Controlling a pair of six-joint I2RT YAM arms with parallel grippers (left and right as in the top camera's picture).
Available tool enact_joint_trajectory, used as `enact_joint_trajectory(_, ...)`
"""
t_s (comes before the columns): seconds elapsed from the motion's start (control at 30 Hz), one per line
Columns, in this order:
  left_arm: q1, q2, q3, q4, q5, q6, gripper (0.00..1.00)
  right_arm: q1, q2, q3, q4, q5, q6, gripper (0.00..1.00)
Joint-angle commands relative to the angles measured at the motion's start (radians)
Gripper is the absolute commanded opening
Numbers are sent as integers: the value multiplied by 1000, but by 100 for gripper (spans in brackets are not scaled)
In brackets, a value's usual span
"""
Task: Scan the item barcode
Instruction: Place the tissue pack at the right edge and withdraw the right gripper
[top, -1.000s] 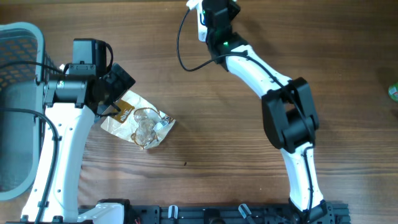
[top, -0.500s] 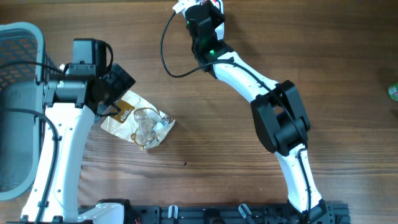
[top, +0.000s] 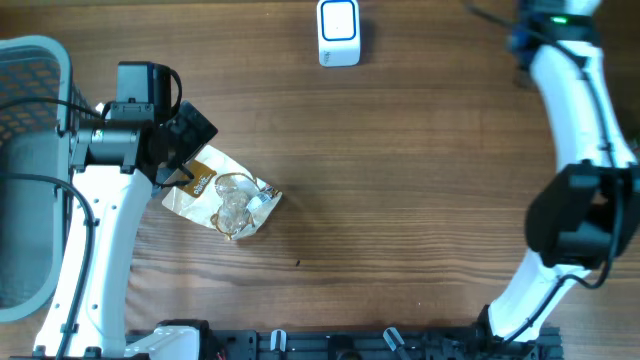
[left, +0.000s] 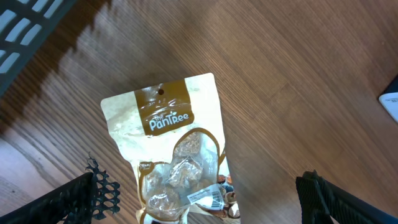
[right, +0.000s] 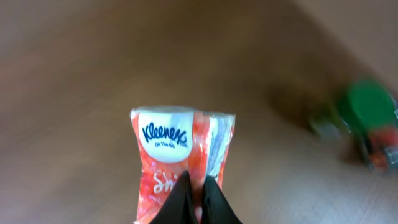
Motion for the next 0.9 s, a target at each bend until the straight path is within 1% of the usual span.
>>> enact_joint_trajectory(0.0, 5, 2, 2, 0, -2, 15, 100, -146, 11, -92, -31, -49, 109, 5)
enact_joint_trajectory(0.07, 5, 2, 2, 0, -2, 15, 100, -257, 11, -209, 11, -67, 100, 5)
enact_joint_trajectory(0.1, 5, 2, 2, 0, -2, 16, 100, -287, 11, -254, 59, -104, 60, 4)
enact_joint_trajectory(0.17, 5, 2, 2, 0, -2, 15, 100, -319, 11, -317, 147, -195, -88, 5)
enact_joint_trajectory(0.2, 5, 2, 2, 0, -2, 15, 100, -330, 11, -346, 178, -217, -121, 4)
enact_joint_trajectory(0.23, 5, 2, 2, 0, -2, 15, 100, -337, 11, -361, 187, -213, -122, 13)
enact_joint_trajectory(0.27, 5, 2, 2, 0, -2, 15, 100, -340, 11, -364, 187, -212, -129, 34)
enact_joint_trajectory(0.33, 5, 2, 2, 0, -2, 15, 100, -340, 10, -357, 182, -188, -134, 40)
enact_joint_trajectory(0.4, 5, 2, 2, 0, -2, 16, 100, -340, -13, -340, 148, -136, -134, 56)
enact_joint_trajectory(0.43, 5, 2, 2, 0, -2, 15, 100, -340, -29, -328, 134, -128, -134, 73)
enact_joint_trajectory(0.47, 5, 2, 2, 0, -2, 16, 100, -340, -65, -308, 111, -126, -135, 100)
enact_joint_trajectory(0.53, 5, 2, 2, 0, -2, 16, 100, -332, -161, -279, 96, -183, -135, 100)
enact_joint_trajectory(0.57, 5, 2, 2, 0, -2, 15, 100, -322, -244, -269, 100, -315, -135, 100)
enact_joint_trajectory(0.6, 5, 2, 2, 0, -2, 15, 100, -313, -331, -268, 114, -536, -135, 100)
enact_joint_trajectory(0.63, 5, 2, 2, 0, -2, 15, 100, -309, -373, -268, 121, -678, -135, 100)
enact_joint_trajectory(0.67, 5, 2, 2, 0, -2, 15, 100, -302, -424, -268, 135, -924, -135, 100)
enact_joint_trajectory(0.7, 5, 2, 2, 0, -2, 15, 100, -283, -459, -268, 150, -1178, -164, 100)
enact_joint_trajectory(0.73, 5, 2, 2, 0, -2, 16, 100, -246, -467, -268, 143, -1360, -222, 100)
enact_joint_trajectory(0.77, 5, 2, 2, 0, -2, 15, 100, -182, -462, -272, 94, -1428, -244, 100)
enact_joint_trajectory(0.87, 5, 2, 2, 0, -2, 15, 100, 8, -462, -332, -1, -1349, -225, 100)
